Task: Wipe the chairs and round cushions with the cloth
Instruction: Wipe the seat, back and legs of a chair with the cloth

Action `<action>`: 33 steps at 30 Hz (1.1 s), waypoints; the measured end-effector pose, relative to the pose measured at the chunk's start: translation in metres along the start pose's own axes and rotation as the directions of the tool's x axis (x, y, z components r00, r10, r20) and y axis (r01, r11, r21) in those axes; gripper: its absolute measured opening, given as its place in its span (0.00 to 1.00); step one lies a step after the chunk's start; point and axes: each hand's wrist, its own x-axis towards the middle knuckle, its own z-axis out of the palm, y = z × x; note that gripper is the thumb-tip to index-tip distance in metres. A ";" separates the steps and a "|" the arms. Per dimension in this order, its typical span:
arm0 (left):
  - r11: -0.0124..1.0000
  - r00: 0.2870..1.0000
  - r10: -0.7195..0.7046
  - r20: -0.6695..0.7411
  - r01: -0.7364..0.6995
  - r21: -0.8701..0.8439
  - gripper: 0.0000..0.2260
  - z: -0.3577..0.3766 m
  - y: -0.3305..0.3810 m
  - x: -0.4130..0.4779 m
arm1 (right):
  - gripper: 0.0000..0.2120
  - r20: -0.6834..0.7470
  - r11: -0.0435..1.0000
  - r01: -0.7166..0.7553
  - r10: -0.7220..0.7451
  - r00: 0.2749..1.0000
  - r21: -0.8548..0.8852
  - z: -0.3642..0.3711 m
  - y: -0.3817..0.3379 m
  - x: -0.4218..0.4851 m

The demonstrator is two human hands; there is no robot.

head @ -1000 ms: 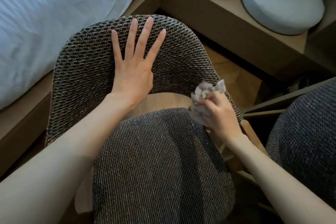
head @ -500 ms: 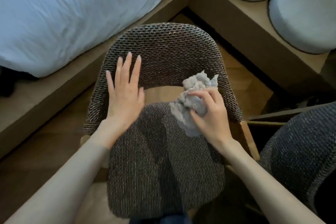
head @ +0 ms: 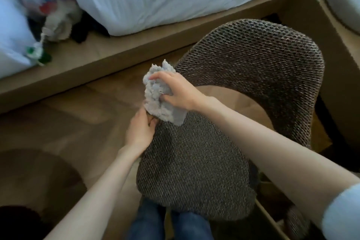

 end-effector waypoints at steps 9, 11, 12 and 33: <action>0.999 1.000 0.014 -0.011 -0.015 -0.030 0.21 -0.001 0.001 0.000 | 0.25 0.358 0.852 0.193 -0.007 0.934 -0.486 -0.012 0.010 0.037; 1.000 1.000 0.011 -0.029 -0.012 -0.026 0.23 -0.003 0.005 -0.001 | 0.25 0.346 0.782 0.248 -0.045 0.937 -0.571 -0.020 0.005 0.037; 0.999 0.999 0.013 -0.041 -0.015 -0.035 0.23 -0.005 0.009 0.000 | 0.25 0.336 0.758 0.266 -0.065 0.940 -0.596 -0.024 0.004 0.037; 0.916 0.915 0.401 -0.049 -0.402 -0.012 0.23 -0.002 0.180 0.037 | 0.19 -0.422 0.733 -0.303 0.024 0.906 -0.609 -0.183 0.070 -0.078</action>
